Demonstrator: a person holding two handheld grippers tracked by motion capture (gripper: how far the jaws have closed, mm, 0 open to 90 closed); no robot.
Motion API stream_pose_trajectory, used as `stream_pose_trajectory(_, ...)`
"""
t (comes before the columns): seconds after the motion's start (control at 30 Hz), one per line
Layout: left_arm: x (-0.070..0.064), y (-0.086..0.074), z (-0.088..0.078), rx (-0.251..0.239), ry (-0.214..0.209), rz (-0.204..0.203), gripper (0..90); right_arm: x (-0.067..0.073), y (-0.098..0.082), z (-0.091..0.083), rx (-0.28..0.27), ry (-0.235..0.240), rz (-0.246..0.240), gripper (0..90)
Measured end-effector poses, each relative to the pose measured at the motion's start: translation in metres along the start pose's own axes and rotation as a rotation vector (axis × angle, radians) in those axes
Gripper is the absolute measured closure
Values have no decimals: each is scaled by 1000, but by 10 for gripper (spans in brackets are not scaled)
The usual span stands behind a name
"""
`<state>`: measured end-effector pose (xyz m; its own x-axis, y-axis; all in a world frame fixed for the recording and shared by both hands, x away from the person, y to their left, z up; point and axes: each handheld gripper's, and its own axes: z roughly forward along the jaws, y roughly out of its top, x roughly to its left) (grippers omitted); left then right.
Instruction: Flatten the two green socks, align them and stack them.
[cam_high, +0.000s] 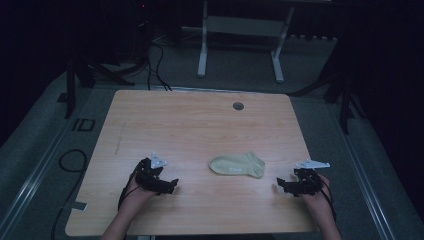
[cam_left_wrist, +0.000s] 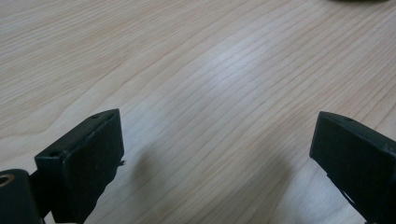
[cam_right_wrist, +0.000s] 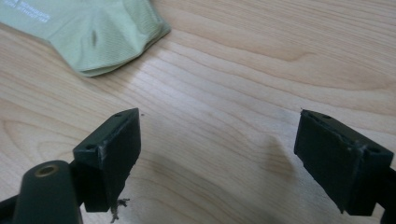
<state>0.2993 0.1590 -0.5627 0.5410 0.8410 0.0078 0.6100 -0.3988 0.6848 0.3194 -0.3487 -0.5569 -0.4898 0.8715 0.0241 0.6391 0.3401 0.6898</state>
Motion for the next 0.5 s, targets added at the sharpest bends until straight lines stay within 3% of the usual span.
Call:
stream_pose_trajectory(0.07, 6, -3, -3, -6, 21, -13, 28, 0, -2, 0, -14, -23, 12, 141)
stream_pose_trajectory(0.3, 23, -18, -14, -17, 35, -78, 28, -4, -10, -1, -49, -80, 56, 141)
stream_pose_trajectory(0.37, 25, -22, -16, -12, 59, -67, 28, -5, -12, -3, -56, -95, 69, 140)
stream_pose_trajectory(0.5, 31, -32, -23, -22, 87, -87, 28, -8, -15, -4, -64, -125, 93, 139)
